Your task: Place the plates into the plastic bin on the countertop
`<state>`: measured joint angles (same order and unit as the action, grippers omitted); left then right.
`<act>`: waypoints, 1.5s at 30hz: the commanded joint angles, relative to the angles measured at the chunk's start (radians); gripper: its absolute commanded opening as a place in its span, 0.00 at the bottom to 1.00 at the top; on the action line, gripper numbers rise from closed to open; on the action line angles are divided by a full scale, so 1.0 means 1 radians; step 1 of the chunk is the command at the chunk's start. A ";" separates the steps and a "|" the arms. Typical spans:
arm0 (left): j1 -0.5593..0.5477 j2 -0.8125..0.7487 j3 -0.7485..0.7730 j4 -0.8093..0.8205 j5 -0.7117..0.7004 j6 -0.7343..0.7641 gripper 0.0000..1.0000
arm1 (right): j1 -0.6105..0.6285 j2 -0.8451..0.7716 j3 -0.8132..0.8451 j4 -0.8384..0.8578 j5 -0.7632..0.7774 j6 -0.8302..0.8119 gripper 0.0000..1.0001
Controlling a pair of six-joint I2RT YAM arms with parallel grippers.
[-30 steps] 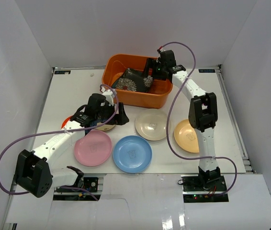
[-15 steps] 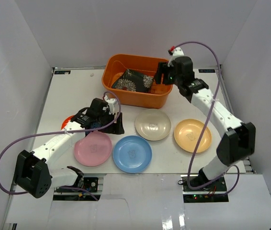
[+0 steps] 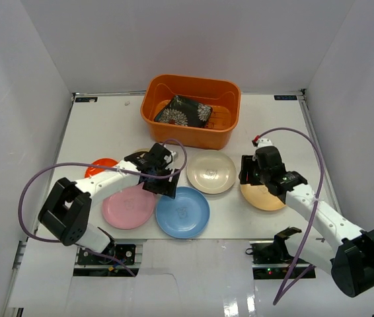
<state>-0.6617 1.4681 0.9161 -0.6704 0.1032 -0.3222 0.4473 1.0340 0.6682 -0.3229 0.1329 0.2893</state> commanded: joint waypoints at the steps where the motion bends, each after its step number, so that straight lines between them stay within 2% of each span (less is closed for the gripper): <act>1: -0.012 0.017 0.041 0.052 -0.025 0.014 0.82 | 0.001 -0.042 -0.047 -0.025 0.071 0.040 0.62; 5: -0.018 0.083 0.047 0.054 -0.039 0.035 0.79 | 0.001 0.014 -0.064 -0.021 -0.015 0.031 0.57; 8: -0.018 0.106 0.033 0.058 -0.053 0.037 0.73 | 0.001 0.052 -0.081 -0.012 -0.062 0.025 0.57; 9: -0.019 0.110 0.030 0.061 -0.051 0.038 0.66 | 0.001 0.063 -0.090 -0.007 -0.097 0.024 0.56; 11: -0.019 0.123 0.027 0.066 -0.033 0.041 0.59 | 0.001 0.093 -0.101 -0.001 -0.124 0.022 0.56; 12: -0.019 0.126 0.026 0.068 -0.024 0.041 0.54 | 0.002 0.101 -0.107 0.002 -0.124 0.027 0.55; 13: -0.019 0.127 0.026 0.071 -0.019 0.043 0.42 | 0.002 0.107 -0.119 0.008 -0.124 0.028 0.54; 15: -0.019 0.126 0.024 0.075 -0.008 0.046 0.30 | 0.002 0.124 -0.128 0.012 -0.124 0.036 0.51; 16: -0.019 0.126 0.024 0.075 -0.002 0.052 0.20 | 0.004 0.130 -0.131 0.010 -0.118 0.042 0.48; 18: -0.019 0.112 0.029 0.072 0.024 0.060 0.09 | 0.002 0.132 -0.137 0.013 -0.092 0.051 0.45; 19: -0.019 0.103 0.030 0.069 0.036 0.063 0.01 | 0.002 0.136 -0.140 0.016 -0.078 0.054 0.43; 21: -0.019 0.064 0.036 0.054 0.062 0.066 0.00 | 0.002 0.155 -0.140 0.013 -0.073 0.056 0.38; 22: -0.019 0.046 0.044 0.046 0.072 0.064 0.00 | 0.002 0.158 -0.140 0.013 -0.073 0.063 0.23; 25: -0.019 -0.063 0.082 0.000 0.093 0.052 0.00 | 0.002 0.129 -0.136 0.004 -0.067 0.071 0.10; 28: -0.018 -0.161 0.148 -0.050 0.127 0.051 0.00 | 0.002 0.072 -0.114 -0.037 -0.039 0.067 0.08; 30: -0.010 -0.176 0.229 -0.100 0.153 0.049 0.00 | 0.002 0.043 -0.088 -0.077 -0.032 0.053 0.08; 33: 0.014 -0.177 0.312 -0.074 0.168 0.028 0.00 | 0.002 0.002 -0.067 -0.100 -0.036 0.047 0.08; 36: 0.085 -0.108 0.494 0.014 0.155 -0.041 0.00 | 0.002 -0.060 -0.048 -0.102 -0.023 0.044 0.08; 40: 0.183 0.094 0.706 0.117 0.122 -0.090 0.00 | 0.002 -0.103 -0.003 -0.107 -0.012 0.031 0.08; 42: 0.223 0.170 0.791 0.123 0.037 -0.083 0.00 | 0.002 -0.118 0.031 -0.111 -0.019 0.022 0.08; 45: 0.254 0.322 0.961 0.101 -0.012 -0.068 0.00 | 0.005 -0.140 0.065 -0.099 -0.015 0.008 0.08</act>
<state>-0.4408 1.7061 1.7767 -0.5793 0.1707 -0.3779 0.4492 0.9237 0.6659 -0.4393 0.1207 0.3214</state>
